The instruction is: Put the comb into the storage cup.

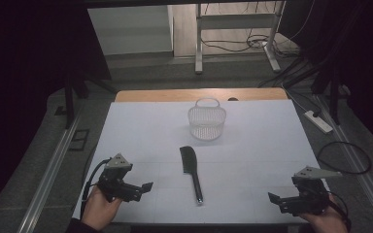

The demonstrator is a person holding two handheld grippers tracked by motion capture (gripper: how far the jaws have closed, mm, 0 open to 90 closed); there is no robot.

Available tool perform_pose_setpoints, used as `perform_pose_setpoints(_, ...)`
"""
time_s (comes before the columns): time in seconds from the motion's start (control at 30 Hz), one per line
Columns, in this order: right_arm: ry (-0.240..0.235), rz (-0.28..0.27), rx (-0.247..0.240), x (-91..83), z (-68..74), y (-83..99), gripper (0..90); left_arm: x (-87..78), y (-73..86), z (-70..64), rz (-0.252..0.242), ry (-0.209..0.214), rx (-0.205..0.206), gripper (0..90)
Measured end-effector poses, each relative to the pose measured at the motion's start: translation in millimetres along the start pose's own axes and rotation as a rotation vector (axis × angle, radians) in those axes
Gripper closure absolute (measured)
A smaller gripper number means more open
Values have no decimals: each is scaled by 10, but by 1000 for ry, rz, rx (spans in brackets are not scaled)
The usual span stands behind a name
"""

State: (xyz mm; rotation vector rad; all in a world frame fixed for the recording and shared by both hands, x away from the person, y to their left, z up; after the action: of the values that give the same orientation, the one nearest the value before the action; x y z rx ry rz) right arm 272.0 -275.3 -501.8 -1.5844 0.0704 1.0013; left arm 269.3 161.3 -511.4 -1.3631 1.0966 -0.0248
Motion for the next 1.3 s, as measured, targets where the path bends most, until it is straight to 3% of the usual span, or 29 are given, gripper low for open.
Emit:
perform_pose_setpoints(0.17, -1, 1, 0, 1, 1, 1, 0, 100, -40, -34, 18, 22, 24, 0)
perform_pose_setpoints(0.53, -1, 3, 1, 3, 1, 2, 0, 255, -141, -87, 29, 51, 31, 0)
perform_pose_setpoints(0.9, -2, 3, 2, 3, 0, 3, 0, 427, -274, -175, 35, 56, 62, 0)
perform_pose_setpoints(1.3, -3, 4, 1, 3, -1, 3, 0, 576, -368, -231, 40, 66, 64, 0)
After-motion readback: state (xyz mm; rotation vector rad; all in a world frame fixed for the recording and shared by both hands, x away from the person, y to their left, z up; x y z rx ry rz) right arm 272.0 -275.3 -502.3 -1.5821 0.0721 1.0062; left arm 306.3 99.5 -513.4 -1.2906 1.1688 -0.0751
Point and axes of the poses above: each handheld gripper's, and its own axes: x roughly forward along the jaws, y roughly out of its underside, z roughly to its left, the point moved 8 cm from there along x, roughly forward along the jaws, and after that the axes turned 9 degrees about -z, right-handed, at the moved point
